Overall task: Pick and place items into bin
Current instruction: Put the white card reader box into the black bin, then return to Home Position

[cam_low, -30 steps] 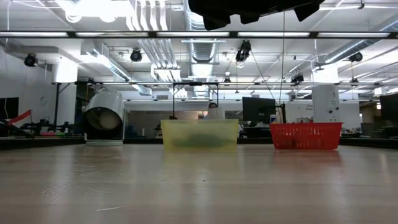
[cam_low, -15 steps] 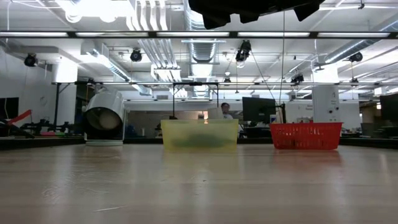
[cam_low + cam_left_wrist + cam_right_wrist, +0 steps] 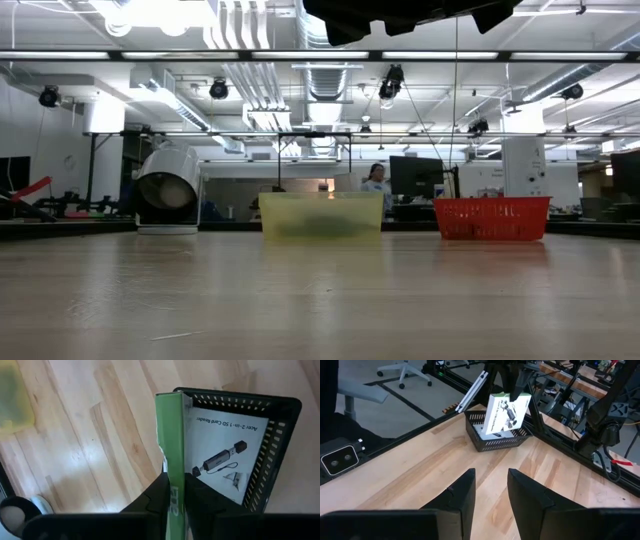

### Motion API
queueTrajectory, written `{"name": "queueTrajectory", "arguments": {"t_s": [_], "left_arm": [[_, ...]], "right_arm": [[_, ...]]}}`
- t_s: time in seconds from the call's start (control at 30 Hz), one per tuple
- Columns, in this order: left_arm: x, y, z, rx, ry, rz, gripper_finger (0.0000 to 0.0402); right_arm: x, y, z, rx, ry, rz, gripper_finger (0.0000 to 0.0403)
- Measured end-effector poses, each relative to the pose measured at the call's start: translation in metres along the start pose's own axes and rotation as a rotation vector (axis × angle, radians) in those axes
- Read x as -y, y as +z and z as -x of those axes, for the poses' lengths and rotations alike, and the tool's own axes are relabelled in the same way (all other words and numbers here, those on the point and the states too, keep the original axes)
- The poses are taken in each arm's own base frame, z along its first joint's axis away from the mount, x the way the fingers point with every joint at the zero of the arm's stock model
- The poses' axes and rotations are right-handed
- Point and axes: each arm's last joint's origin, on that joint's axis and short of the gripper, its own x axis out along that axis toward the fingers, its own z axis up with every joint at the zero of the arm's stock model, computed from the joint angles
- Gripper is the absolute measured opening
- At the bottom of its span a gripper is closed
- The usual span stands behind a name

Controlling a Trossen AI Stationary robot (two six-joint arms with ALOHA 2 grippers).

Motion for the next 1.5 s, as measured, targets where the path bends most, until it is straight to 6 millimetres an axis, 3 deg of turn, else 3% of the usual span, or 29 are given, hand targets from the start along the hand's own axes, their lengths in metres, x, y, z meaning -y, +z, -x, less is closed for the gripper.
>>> {"name": "queueTrajectory", "arguments": {"t_s": [0.4, 0.67, 0.93, 1.07, 1.3, 1.5], "left_arm": [[0.000, 0.002, -0.001, 0.013, -0.008, 0.016, 0.0095], [-0.004, 0.005, 0.006, 0.046, -0.007, 0.025, 0.0111], [-0.015, 0.013, 0.005, 0.424, 0.419, 0.091, 0.0111], [-0.016, 0.011, 0.000, 0.482, 0.514, 0.054, 0.0111], [-0.028, 0.013, -0.016, 0.591, 0.407, 0.165, 0.0111], [-0.044, 0.024, -0.036, 0.807, 0.183, 0.031, 0.0111]], "right_arm": [[0.000, 0.000, 0.000, 0.002, -0.001, 0.008, 0.0093], [0.000, 0.000, 0.000, 0.001, -0.001, 0.008, 0.0093], [0.002, -0.003, 0.000, -0.052, -0.081, -0.019, 0.0083], [0.005, -0.007, 0.001, -0.122, -0.219, -0.063, 0.0082], [0.007, -0.015, 0.003, -0.244, -0.358, -0.102, 0.0083], [0.009, -0.017, 0.005, -0.296, -0.488, -0.100, 0.0074]]}}
